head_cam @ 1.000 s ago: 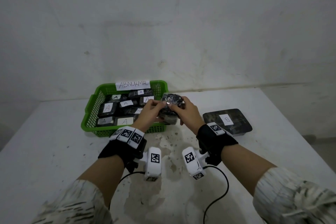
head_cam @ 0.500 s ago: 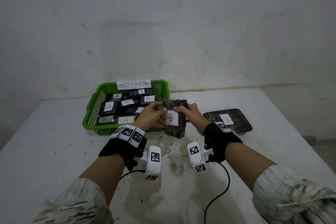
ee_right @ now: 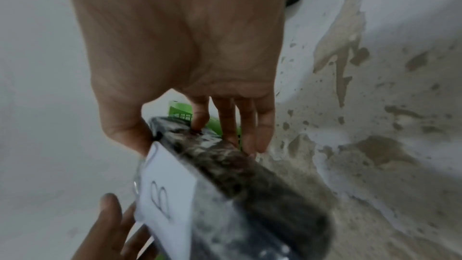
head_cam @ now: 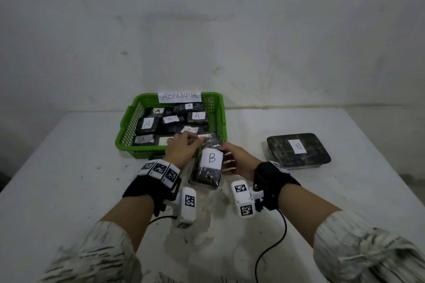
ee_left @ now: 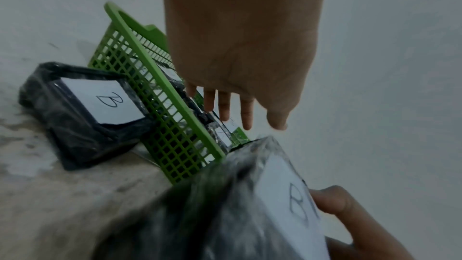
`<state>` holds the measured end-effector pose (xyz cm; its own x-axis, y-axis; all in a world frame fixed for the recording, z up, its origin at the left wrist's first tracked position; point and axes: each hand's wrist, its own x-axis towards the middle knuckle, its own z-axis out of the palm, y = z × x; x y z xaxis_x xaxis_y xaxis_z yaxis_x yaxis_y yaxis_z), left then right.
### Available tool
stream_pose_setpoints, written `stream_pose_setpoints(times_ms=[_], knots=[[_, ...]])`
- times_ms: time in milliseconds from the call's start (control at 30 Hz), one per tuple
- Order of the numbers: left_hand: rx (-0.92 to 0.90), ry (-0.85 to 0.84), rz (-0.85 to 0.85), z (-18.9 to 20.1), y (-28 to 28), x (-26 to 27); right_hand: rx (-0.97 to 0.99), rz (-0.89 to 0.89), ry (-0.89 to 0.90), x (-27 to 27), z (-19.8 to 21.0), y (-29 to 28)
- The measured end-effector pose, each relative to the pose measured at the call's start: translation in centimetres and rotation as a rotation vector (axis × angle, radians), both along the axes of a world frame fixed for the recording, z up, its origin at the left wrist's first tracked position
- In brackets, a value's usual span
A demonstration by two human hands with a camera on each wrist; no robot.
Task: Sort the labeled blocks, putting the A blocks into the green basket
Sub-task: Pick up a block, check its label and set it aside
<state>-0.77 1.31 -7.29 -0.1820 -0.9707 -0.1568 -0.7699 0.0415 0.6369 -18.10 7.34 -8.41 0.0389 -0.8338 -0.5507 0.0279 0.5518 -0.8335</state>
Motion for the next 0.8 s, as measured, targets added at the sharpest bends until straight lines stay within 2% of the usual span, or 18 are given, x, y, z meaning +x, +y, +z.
stream_pose_setpoints(times_ms=[67,167,267,500,633,733,800], knots=[[-0.026,-0.139,0.006,-0.3,0.0,0.6,0.037,0.055,0.043,0.5,-0.1,-0.1],[0.042,-0.328,-0.122,-1.5,-0.1,1.6,0.070,0.125,0.135,1.5,-0.6,-0.2],[0.124,-0.416,-0.199,-2.8,-0.1,2.2,0.075,0.096,0.196,2.4,-1.7,-1.0],[0.201,-0.410,-0.222,-2.6,-0.1,2.4,0.126,0.037,0.100,5.1,-3.1,-2.3],[0.166,-0.393,-0.211,-2.6,-0.1,2.3,0.163,0.021,0.022,6.3,-3.7,-3.0],[0.204,-0.407,-0.210,-2.2,0.1,1.9,0.140,0.023,0.026,6.6,-3.4,-2.9],[0.219,-0.433,-0.196,-1.6,0.2,1.5,0.115,0.048,0.109,6.0,-3.1,-2.5]])
